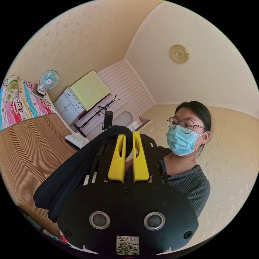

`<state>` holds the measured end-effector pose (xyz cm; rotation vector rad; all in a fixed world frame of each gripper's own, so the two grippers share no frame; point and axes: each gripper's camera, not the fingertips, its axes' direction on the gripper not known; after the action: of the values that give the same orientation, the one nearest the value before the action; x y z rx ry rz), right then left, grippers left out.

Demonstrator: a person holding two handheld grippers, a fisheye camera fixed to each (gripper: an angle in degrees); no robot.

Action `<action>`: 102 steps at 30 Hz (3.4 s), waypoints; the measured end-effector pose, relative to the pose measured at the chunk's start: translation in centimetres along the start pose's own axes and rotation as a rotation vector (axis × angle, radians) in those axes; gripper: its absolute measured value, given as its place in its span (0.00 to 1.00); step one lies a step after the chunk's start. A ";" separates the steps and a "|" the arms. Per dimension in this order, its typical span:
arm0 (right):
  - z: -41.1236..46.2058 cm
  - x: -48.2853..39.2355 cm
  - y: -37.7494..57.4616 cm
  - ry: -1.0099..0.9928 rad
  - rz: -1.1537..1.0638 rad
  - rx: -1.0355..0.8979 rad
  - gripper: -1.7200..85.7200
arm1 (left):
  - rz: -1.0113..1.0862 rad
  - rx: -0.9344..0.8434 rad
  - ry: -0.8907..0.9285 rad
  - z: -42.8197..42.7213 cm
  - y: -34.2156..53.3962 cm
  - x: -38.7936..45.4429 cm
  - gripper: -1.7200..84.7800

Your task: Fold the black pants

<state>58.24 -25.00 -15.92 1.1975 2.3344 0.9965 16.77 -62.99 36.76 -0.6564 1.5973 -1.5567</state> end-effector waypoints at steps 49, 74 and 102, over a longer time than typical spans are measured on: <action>-30.5 24.3 -21.0 0.819 0.536 0.004 0.05 | -0.485 -0.246 -0.663 -17.1 -19.9 -38.6 0.07; -47.7 38.8 -11.4 0.844 0.955 0.182 0.27 | -0.941 0.095 -0.652 -35.5 -7.4 -63.6 0.21; -56.4 -2.6 0.8 0.726 0.858 0.400 0.16 | -0.944 -0.239 -0.204 -18.6 -8.8 -57.1 0.14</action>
<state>28.16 -51.22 24.00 2.4642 2.6336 1.4434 31.49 -6.87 54.51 -1.8261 1.3824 -1.8361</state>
